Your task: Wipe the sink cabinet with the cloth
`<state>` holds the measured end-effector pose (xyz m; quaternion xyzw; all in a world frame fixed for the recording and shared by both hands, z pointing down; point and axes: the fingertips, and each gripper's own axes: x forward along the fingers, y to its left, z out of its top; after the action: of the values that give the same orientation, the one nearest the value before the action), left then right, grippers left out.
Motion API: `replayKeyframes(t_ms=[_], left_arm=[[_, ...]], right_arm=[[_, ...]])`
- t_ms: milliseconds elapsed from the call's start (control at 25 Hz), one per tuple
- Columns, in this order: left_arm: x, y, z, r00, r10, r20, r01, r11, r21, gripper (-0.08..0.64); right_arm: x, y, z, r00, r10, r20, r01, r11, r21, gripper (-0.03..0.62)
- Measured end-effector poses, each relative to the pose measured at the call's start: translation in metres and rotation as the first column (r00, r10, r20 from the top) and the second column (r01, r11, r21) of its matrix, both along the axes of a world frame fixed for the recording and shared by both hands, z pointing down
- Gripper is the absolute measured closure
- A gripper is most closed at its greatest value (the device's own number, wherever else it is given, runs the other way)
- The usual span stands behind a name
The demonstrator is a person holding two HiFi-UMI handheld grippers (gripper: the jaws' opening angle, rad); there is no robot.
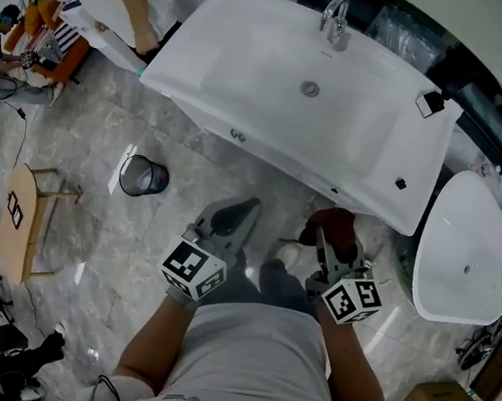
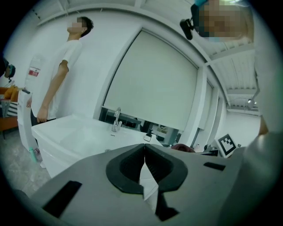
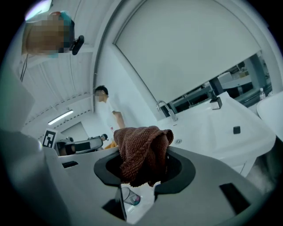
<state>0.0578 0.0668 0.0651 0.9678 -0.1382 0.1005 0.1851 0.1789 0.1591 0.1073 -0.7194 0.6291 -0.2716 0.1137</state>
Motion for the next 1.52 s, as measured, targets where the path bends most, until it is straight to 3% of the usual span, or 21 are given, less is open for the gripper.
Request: replayKeyframes(t_ms=[400, 720, 960, 1160, 1520], left_arm=[[-0.029, -0.037, 0.076, 0.999, 0.022, 0.025, -0.019, 0.993, -0.12, 0.545], [-0.053, -0.066, 0.142, 0.997, -0.051, 0.056, 0.06, 0.981, -0.184, 0.545], [-0.065, -0.076, 0.188, 0.993, -0.085, 0.08, 0.099, 0.977, -0.188, 0.546], [-0.075, -0.073, 0.217, 0.99, -0.116, 0.073, 0.131, 0.958, -0.254, 0.545], [-0.076, -0.058, 0.258, 0.989, -0.106, 0.107, 0.133, 0.949, -0.284, 0.545]], right_arm=[[-0.016, -0.039, 0.112, 0.983, 0.079, 0.163, -0.045, 0.978, -0.204, 0.433], [-0.006, -0.069, 0.197, 0.983, 0.138, 0.122, -0.1, 0.957, -0.272, 0.433], [0.018, -0.081, 0.254, 0.976, 0.2, 0.082, -0.165, 0.934, -0.316, 0.433], [0.035, -0.093, 0.281, 0.974, 0.22, 0.051, -0.192, 0.925, -0.327, 0.433], [0.06, -0.116, 0.306, 0.968, 0.247, 0.032, -0.226, 0.924, -0.308, 0.433]])
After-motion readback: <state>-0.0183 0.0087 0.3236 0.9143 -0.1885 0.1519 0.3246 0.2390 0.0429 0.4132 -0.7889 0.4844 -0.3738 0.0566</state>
